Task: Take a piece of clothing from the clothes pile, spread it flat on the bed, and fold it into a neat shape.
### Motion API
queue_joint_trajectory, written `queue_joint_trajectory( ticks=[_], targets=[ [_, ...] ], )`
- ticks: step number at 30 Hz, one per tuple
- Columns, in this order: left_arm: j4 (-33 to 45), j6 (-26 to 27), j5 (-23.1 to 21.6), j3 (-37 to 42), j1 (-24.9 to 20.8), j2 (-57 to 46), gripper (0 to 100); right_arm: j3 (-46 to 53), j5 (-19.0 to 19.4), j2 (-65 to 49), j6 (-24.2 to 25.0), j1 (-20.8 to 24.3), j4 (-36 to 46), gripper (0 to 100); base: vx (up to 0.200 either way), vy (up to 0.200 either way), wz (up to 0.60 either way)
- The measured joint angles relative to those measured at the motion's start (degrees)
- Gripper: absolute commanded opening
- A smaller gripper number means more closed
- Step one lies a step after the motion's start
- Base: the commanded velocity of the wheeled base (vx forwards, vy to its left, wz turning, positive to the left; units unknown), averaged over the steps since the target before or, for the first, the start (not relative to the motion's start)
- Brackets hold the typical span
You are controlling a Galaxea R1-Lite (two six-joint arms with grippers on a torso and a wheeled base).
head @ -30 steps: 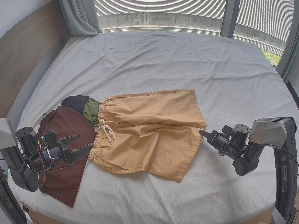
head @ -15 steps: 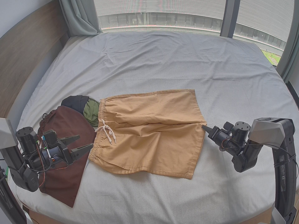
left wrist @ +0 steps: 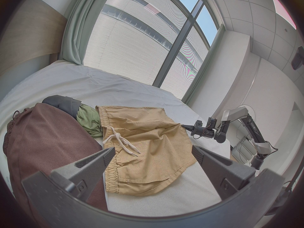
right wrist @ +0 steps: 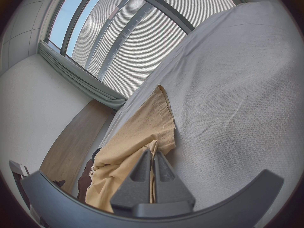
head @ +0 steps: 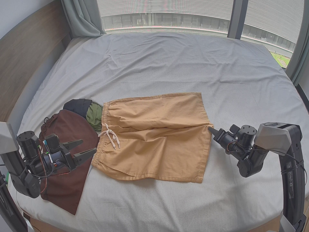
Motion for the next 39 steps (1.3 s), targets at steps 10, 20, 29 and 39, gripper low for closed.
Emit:
queue_joint_trajectory(
  ticks=[10,20,29,39],
  targets=[
    [0.02,0.24,-1.16,-0.46,-0.39,0.24,100,0.34,-1.45,-1.24,-1.84,0.16,-0.13,100,0.000,0.000,0.00],
    [-0.05,0.93,-4.00,-0.74,-0.20,0.04,100,8.72,0.79,-6.16,-9.42,0.44,0.24,100,0.000,0.000,0.00],
    [-0.09,1.85,-8.33,-0.96,0.21,-0.20,100,22.94,8.86,-11.56,-16.04,1.56,0.46,100,0.000,0.000,0.00],
    [0.00,3.41,-11.75,-0.40,0.33,-0.16,100,31.54,12.12,-13.10,-18.97,5.32,0.49,100,0.000,0.000,0.00]
  ],
)
